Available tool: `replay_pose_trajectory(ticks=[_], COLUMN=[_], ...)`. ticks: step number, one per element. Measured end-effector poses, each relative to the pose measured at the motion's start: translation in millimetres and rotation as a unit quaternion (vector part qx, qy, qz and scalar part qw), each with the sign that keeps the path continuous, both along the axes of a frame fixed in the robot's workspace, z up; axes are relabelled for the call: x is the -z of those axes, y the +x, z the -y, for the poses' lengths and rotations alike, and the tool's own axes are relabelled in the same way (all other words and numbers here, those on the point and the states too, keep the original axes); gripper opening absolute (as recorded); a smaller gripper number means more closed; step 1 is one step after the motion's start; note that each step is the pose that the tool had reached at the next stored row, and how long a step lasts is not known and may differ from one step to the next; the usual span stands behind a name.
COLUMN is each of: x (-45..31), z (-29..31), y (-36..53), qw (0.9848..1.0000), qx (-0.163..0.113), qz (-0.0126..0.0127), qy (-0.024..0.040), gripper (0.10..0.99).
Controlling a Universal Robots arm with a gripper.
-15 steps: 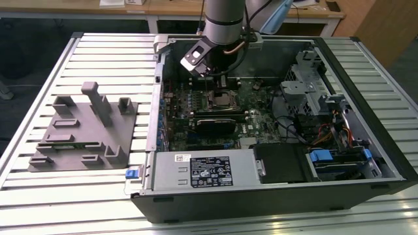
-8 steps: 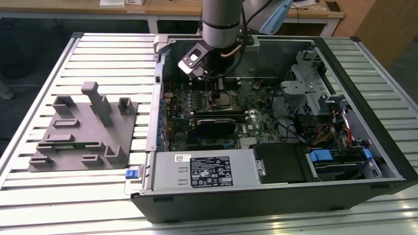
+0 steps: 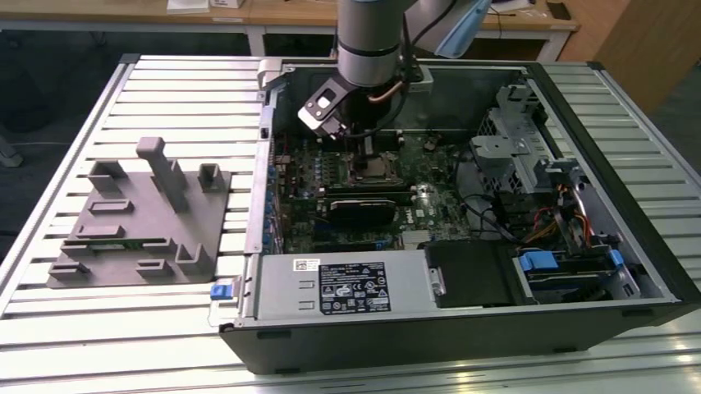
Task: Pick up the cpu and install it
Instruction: 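Close the cpu cover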
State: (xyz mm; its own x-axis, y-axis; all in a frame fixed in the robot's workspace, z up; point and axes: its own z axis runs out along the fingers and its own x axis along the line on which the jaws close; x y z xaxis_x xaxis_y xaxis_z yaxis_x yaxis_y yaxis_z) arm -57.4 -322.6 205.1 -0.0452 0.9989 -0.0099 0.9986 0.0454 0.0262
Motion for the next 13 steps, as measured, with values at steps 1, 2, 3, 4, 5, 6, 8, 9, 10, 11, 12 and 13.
replay_pose_trajectory(ticks=[1, 2, 3, 4, 5, 6, 8, 9, 10, 11, 12, 13], x=[1.2, 2.3, 3.2, 4.0, 4.5, 4.5, 4.6, 4.6, 4.0, 2.8, 0.9, -1.3], z=[0.0, 0.0, 0.0, 0.0, 0.0, 0.1, 0.0, 0.0, 0.0, 0.0, 0.0, 0.0], y=[0.0, 0.0, 0.0, 0.0, 0.0, 0.0, 0.0, 0.0, 0.0, 0.0, 0.0, 0.0], qw=[1.0000, 1.0000, 1.0000, 1.0000, 1.0000, 1.0000, 1.0000, 1.0000, 1.0000, 1.0000, 1.0000, 1.0000], qx=[0.000, 0.000, 0.000, 0.000, 0.000, 0.000, 0.000, 0.000, 0.000, 0.000, 0.000, 0.000], qz=[0.0000, 0.0000, 0.0000, 0.0000, 0.0000, -0.0001, -0.0001, 0.0000, 0.0000, 0.0001, 0.0000, 0.0000], qy=[0.0000, 0.0000, 0.0000, 0.0000, -0.0001, -0.0002, -0.0001, -0.0001, 0.0000, 0.0002, 0.0003, 0.0003], gripper=[0.106, 0.106, 0.106, 0.106, 0.106, 0.106, 0.106, 0.106, 0.106, 0.106, 0.106, 0.106])
